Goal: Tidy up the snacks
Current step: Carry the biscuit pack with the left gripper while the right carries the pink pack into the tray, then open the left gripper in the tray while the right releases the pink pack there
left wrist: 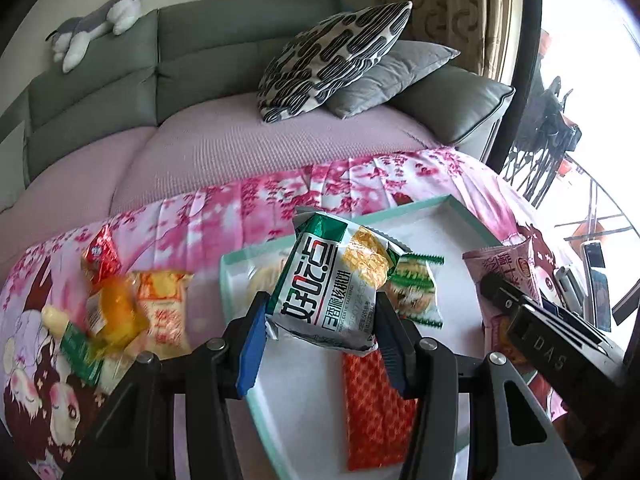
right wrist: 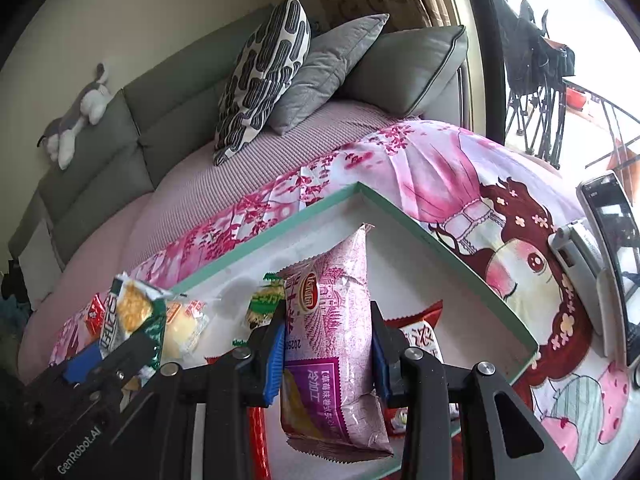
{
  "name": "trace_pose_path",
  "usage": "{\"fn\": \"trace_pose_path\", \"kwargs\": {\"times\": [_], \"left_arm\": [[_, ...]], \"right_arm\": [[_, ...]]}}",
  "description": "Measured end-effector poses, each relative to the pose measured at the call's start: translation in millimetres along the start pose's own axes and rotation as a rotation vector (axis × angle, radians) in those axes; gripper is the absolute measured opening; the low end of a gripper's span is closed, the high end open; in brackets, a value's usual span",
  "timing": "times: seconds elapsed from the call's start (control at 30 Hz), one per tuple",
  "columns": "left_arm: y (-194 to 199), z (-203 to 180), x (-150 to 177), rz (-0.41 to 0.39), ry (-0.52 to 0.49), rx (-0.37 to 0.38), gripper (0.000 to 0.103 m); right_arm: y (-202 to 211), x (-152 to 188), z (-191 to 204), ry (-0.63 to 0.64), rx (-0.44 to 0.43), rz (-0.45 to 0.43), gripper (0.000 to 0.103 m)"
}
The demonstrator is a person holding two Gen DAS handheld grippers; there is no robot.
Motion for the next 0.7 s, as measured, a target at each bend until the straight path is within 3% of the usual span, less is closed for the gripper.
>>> {"fn": "trace_pose_path", "kwargs": {"times": [0.7], "left_arm": [[-47, -19, -4, -0.027, -0.037, 0.007, 0.053]], "right_arm": [[-32, -11, -14, -0.036, 0.035, -0.004, 0.038]]}}
Point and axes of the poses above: each gripper's, at about its wrist camera, not at the fingertips, and y roughly against the way its jaws point, z to its left, x to its underside, the point moved 10 cm from there along -y, roughly the way its jaws point, and after that the axes turned 6 degrees about y, right-handed, at the moved point
